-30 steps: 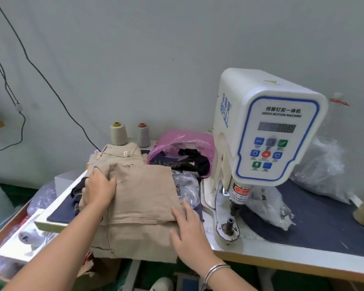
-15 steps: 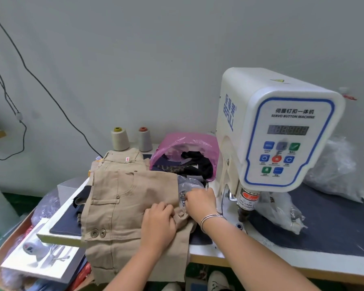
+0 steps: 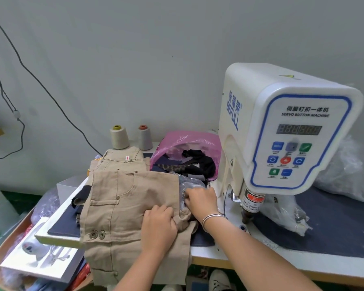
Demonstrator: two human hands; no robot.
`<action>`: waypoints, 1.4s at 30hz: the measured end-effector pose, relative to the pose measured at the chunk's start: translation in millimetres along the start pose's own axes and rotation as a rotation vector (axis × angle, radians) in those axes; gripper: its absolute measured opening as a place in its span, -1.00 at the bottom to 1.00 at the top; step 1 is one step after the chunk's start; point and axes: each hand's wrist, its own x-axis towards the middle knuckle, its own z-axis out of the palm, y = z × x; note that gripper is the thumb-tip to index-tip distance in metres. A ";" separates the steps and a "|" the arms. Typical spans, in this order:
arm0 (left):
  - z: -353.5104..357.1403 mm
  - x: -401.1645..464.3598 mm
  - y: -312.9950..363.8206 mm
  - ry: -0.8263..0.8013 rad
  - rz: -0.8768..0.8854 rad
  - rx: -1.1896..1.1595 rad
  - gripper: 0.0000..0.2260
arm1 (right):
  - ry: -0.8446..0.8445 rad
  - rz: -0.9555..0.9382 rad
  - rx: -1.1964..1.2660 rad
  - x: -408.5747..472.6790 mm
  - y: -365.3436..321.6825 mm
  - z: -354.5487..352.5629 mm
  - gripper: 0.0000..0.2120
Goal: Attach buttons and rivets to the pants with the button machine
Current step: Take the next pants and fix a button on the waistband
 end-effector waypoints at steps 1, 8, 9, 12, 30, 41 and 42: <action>-0.7 -0.1 0.4 -0.003 -0.006 0.004 -0.88 | 0.008 0.044 0.073 -1.0 0.7 0.5 -0.85; -1.7 -0.4 0.9 -0.038 -0.025 0.004 -0.80 | 0.118 0.320 0.875 -31.9 -9.5 -20.1 -0.95; -1.3 -0.6 1.0 -0.040 -0.030 0.003 -0.79 | 0.143 0.352 1.014 -43.3 -13.1 -26.0 -0.94; -1.1 -1.2 1.7 -0.034 -0.037 0.007 -0.79 | 0.153 0.413 1.351 -87.9 -18.5 -38.9 -0.87; 1.5 -2.8 0.0 -0.022 -0.037 -0.002 -0.78 | 0.264 0.679 1.530 -170.6 81.4 -65.2 -0.87; 0.5 -2.6 1.0 -0.038 -0.024 0.007 -0.76 | 0.161 0.654 1.446 -158.2 87.4 -60.3 -0.92; 0.4 -2.6 1.1 -0.036 -0.022 0.007 -0.76 | 0.142 0.620 1.399 -156.9 86.6 -60.0 -0.92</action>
